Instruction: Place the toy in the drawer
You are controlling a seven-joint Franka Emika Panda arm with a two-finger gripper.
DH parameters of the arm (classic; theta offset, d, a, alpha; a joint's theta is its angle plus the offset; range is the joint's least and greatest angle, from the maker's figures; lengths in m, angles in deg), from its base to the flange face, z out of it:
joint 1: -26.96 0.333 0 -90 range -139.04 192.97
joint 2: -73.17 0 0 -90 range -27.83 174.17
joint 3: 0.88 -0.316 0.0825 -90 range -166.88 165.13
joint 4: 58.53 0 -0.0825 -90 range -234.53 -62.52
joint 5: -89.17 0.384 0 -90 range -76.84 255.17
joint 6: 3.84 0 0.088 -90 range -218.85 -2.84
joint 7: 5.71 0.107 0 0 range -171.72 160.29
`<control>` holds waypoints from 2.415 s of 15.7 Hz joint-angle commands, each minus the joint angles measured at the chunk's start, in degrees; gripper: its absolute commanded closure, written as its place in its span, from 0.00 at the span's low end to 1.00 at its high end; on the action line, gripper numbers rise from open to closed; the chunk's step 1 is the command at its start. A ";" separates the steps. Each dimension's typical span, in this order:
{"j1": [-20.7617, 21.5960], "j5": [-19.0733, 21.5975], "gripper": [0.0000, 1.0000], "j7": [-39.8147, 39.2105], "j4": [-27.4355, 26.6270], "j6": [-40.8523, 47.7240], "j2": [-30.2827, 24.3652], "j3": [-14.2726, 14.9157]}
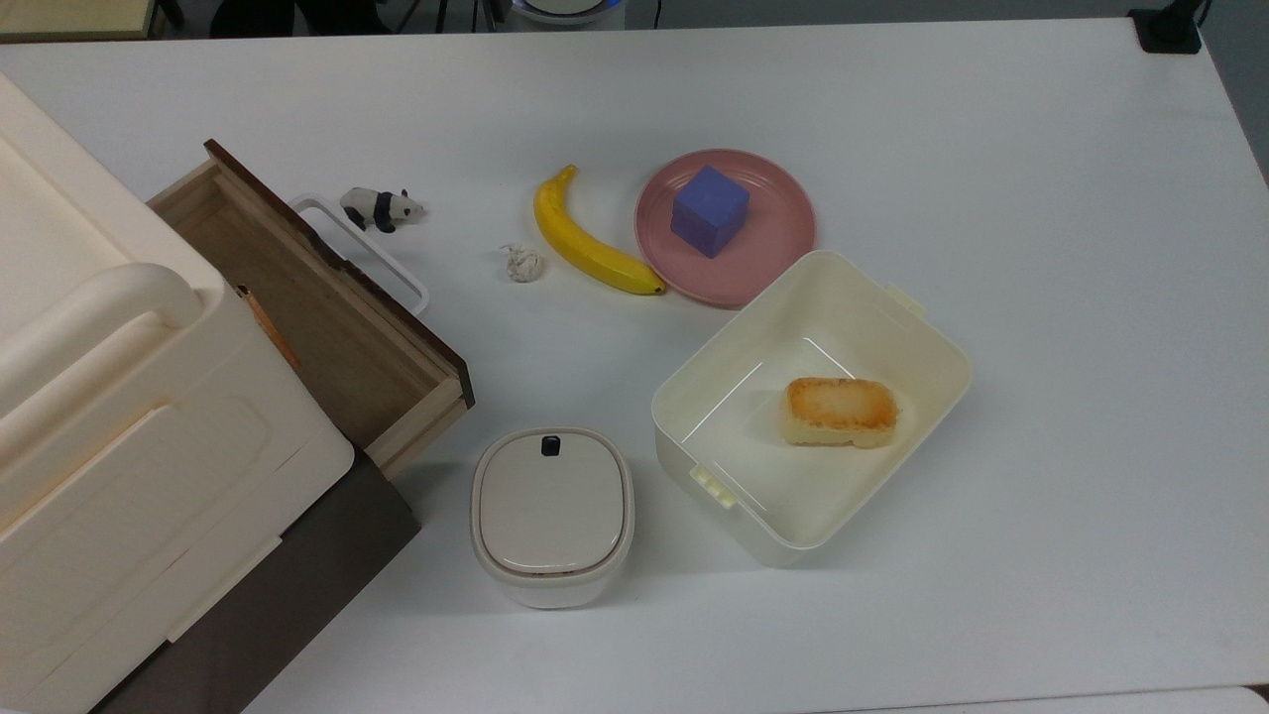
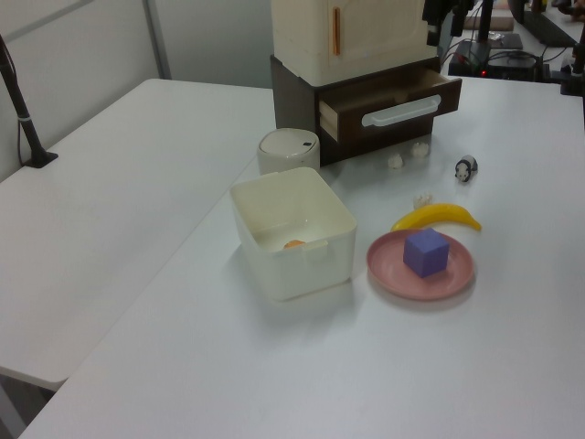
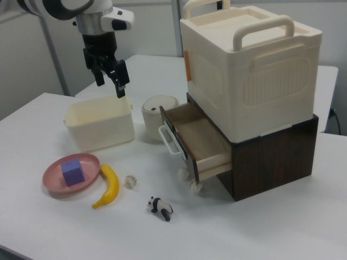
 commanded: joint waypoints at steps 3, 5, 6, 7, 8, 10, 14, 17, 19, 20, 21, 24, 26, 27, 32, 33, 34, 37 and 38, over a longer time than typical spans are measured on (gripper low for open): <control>-3.13 -2.27 0.00 -6.66 -2.84 2.72 -1.41 1.85; -4.01 -2.00 0.00 -16.58 -5.04 2.80 -3.52 3.17; -4.02 -2.00 0.00 -21.76 -6.18 2.89 -4.31 3.87; -4.02 -2.00 0.00 -26.60 -6.89 3.15 -4.58 4.49; -4.02 -2.09 0.00 -31.95 -7.51 3.24 -4.67 5.10; -4.10 -2.87 0.00 -42.76 -9.61 3.24 -4.67 5.37; -5.60 -3.49 0.00 -69.75 -12.78 2.98 -4.84 6.69; -5.25 -10.24 0.00 -82.34 -14.19 2.63 -4.49 6.16; -4.72 -13.68 0.01 -86.49 -17.60 -0.87 -4.67 5.72; -4.63 -14.12 0.02 -86.41 -19.27 -3.24 -4.76 5.37; -4.54 -14.13 0.02 -86.24 -20.94 -5.52 -4.76 4.67; -4.37 -14.30 0.02 -83.97 -25.34 -12.03 -4.23 3.18; -4.28 -14.65 0.01 -80.45 -28.59 -16.95 -4.05 2.04; -4.28 -16.14 0.01 -78.70 -30.43 -19.32 -3.88 1.07; -3.14 -23.17 0.01 -72.01 -34.49 -24.35 0.16 -0.78; -3.05 -24.92 0.01 -70.87 -34.49 -24.44 1.12 -0.78; -3.05 -26.33 0.01 -69.99 -34.49 -24.53 2.18 -0.78; -2.96 -28.63 0.01 -66.92 -34.23 -26.54 5.08 -0.78; -2.35 -29.41 0.00 -64.03 -34.06 -26.73 6.13 -0.78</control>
